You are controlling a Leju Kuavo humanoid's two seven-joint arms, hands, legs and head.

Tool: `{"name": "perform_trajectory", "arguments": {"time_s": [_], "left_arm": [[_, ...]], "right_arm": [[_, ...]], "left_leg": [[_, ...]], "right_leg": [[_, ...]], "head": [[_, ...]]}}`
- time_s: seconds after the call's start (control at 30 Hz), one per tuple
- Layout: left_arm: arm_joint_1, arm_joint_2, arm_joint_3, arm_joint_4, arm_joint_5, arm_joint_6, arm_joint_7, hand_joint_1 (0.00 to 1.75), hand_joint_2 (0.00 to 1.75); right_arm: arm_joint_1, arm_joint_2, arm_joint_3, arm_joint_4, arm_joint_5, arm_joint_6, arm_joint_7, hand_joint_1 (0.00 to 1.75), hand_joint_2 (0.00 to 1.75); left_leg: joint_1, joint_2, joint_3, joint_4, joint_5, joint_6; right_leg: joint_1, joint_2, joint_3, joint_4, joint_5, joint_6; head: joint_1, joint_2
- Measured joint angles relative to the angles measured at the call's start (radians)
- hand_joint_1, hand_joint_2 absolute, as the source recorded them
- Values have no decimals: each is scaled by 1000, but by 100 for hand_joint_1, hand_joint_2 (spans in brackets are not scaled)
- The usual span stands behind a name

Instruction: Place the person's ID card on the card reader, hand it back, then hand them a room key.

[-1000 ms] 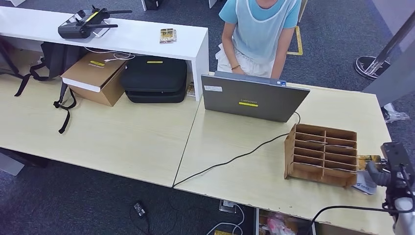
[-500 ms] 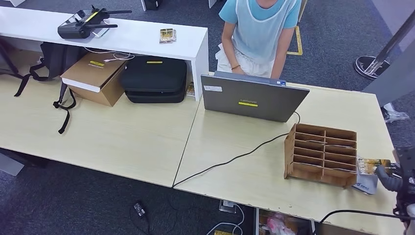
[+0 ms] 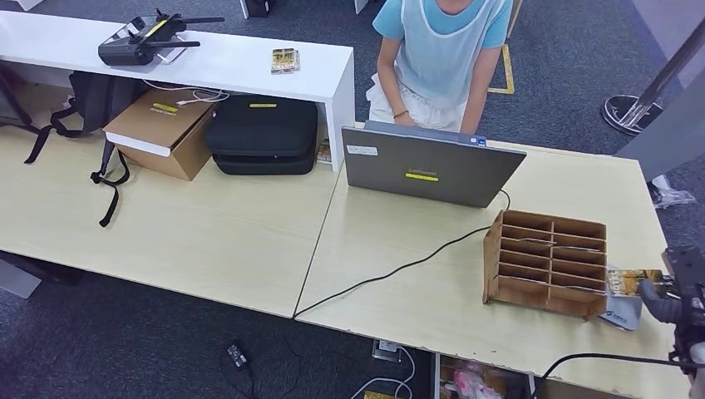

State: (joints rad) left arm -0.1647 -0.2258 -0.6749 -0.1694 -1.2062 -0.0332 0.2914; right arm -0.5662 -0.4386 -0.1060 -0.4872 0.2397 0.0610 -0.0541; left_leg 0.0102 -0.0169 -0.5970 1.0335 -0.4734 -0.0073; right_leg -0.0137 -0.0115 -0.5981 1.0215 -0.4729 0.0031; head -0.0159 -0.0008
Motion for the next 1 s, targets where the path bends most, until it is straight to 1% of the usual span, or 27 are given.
{"name": "perform_trajectory", "arguments": {"time_s": [0.13,0.43,0.57,0.63,0.77,0.87,1.0], "left_arm": [[0,0,1,0,0,0,0,0,0],[2,-1,7,-1,-2,21,0,0,0],[2,-1,8,-2,-4,21,0,0,0],[2,-1,9,-3,-4,21,0,0,0],[2,-1,9,-3,-6,21,0,0,0],[3,-1,10,-3,-6,21,0,0,0],[4,-1,15,-3,-7,21,0,0,0]], "right_arm": [[-4,-2,1,5,29,-26,7,175,175],[-18,-2,19,8,131,-155,17,175,175],[-19,-1,25,1,146,-173,9,175,175],[-17,0,25,-8,138,-169,-7,175,175],[-14,11,25,-39,99,-135,-67,175,175],[-16,29,24,-71,72,-119,-120,175,175],[-36,60,23,-111,67,-124,-156,175,175]], "left_leg": [[0,0,0,0,0,0],[0,0,0,0,0,0],[0,0,0,0,0,0],[0,0,0,0,0,0],[0,0,0,0,0,0],[0,0,0,0,0,0],[0,0,0,0,0,0]], "right_leg": [[0,0,0,0,0,0],[0,0,0,0,0,0],[0,0,0,0,0,0],[0,0,0,0,0,0],[0,0,0,0,0,0],[0,0,0,0,0,0],[0,0,0,1,0,0]], "head": [[0,0],[0,0],[0,0],[0,0],[0,0],[0,0],[0,0]]}}
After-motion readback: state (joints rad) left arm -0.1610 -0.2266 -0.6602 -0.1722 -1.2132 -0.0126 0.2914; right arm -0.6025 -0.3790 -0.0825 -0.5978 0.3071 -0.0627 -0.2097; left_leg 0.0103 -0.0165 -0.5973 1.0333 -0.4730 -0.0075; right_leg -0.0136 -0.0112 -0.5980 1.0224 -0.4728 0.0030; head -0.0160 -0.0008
